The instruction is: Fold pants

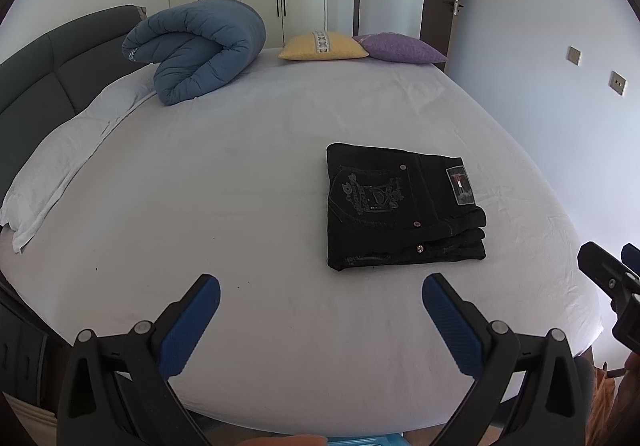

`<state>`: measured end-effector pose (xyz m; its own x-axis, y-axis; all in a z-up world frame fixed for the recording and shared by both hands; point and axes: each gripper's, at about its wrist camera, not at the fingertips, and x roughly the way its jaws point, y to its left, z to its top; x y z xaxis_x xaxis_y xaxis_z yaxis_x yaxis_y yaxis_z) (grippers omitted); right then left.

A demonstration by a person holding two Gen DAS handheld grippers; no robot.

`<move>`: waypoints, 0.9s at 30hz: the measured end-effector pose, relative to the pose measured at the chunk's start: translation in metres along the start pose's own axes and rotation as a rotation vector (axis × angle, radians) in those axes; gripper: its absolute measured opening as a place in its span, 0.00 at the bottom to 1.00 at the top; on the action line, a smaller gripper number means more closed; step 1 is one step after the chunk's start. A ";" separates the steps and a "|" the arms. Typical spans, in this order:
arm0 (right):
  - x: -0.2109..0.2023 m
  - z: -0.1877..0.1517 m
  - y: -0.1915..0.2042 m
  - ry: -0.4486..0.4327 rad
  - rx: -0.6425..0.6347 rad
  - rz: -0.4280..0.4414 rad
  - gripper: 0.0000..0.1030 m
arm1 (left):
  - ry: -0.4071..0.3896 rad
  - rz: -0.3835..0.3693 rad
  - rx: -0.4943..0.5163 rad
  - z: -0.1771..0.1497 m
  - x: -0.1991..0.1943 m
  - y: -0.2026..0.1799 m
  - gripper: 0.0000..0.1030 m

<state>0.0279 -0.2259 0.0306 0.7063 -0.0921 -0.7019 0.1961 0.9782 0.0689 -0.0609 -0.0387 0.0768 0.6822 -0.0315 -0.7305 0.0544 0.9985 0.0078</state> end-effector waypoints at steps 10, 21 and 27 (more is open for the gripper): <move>0.003 -0.001 0.007 0.002 0.001 0.001 1.00 | 0.005 -0.003 0.004 -0.002 0.002 -0.003 1.00; 0.004 -0.002 0.008 0.004 0.000 0.001 1.00 | 0.008 -0.011 0.007 -0.005 0.002 -0.007 1.00; 0.004 -0.002 0.009 0.004 0.000 0.000 1.00 | 0.009 -0.014 0.003 -0.005 0.002 -0.007 1.00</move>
<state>0.0310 -0.2172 0.0274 0.7036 -0.0912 -0.7048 0.1960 0.9782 0.0691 -0.0639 -0.0457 0.0718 0.6744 -0.0447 -0.7370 0.0658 0.9978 -0.0003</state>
